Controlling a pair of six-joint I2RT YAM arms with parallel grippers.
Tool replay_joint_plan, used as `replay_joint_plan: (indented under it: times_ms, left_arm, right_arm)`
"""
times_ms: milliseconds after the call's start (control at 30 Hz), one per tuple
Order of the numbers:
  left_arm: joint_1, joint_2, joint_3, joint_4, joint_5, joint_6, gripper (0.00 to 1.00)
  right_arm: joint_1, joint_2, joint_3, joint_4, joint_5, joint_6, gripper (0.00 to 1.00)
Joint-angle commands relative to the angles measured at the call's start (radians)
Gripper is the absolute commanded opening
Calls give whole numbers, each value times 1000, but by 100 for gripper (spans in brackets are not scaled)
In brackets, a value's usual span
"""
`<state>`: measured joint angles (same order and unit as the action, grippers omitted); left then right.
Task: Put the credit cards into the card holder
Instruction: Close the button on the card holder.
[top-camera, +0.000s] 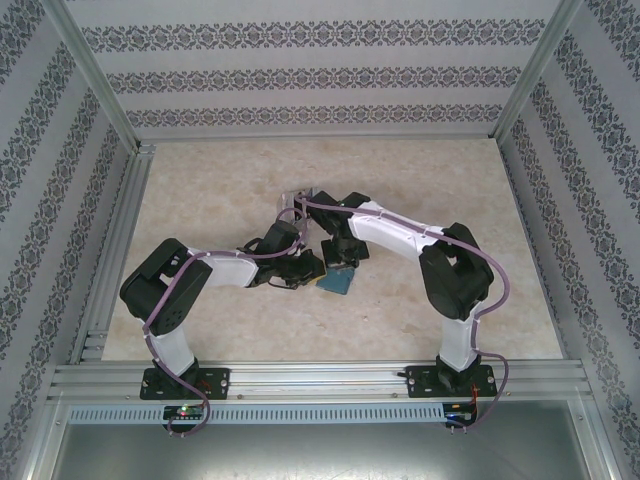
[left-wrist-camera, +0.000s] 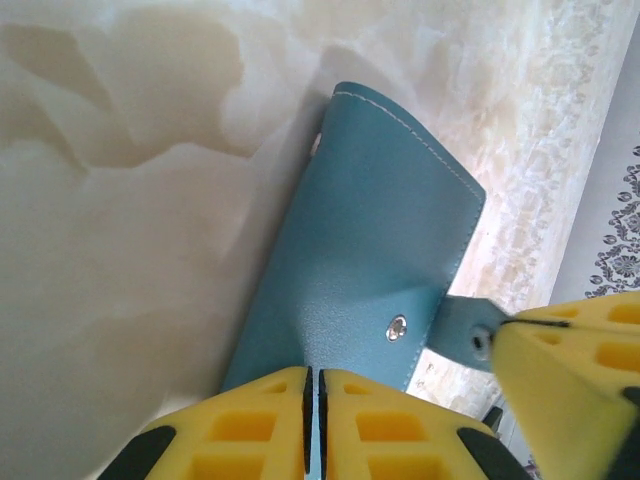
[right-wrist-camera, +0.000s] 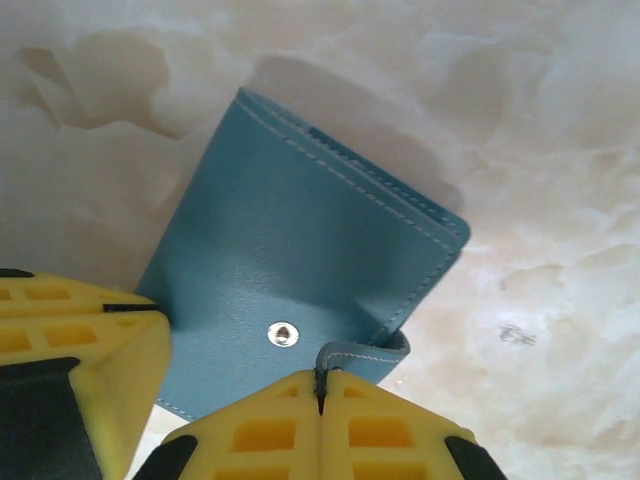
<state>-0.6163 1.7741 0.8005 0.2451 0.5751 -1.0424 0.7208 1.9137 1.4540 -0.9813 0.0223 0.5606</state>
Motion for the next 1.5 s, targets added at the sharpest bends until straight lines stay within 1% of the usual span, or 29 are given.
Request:
replay_joint_plan:
  times_ms: [0,400,533,700,1000,1133,1467]
  left_arm:
    - [-18,11,-6,43,0,-16,13]
    - [-25,57,-11,81,2,-30,13]
    - [-25,59,-12,80,4,-31,13]
    - [-25,44,-10,61,-6,-24,13]
    - [-25,35,-9,49,-12,-19,13]
    - [-25,32,-11,47,-13,-18,13]
    - [-25,28,-15,44,-18,-15,13]
  right_arm:
    - [14,19,-3,39,-30,18,0]
    - [14,58,-24,102,-42,23,0]
    - [13,71,-23,104,-49,21,0]
    - [8,82,-18,73,-16,15,0]
    - [8,109,-16,72,-23,12,0]
    - [8,128,-12,55,-7,9,0]
    - [3,162,-29,81,-37,13,0]
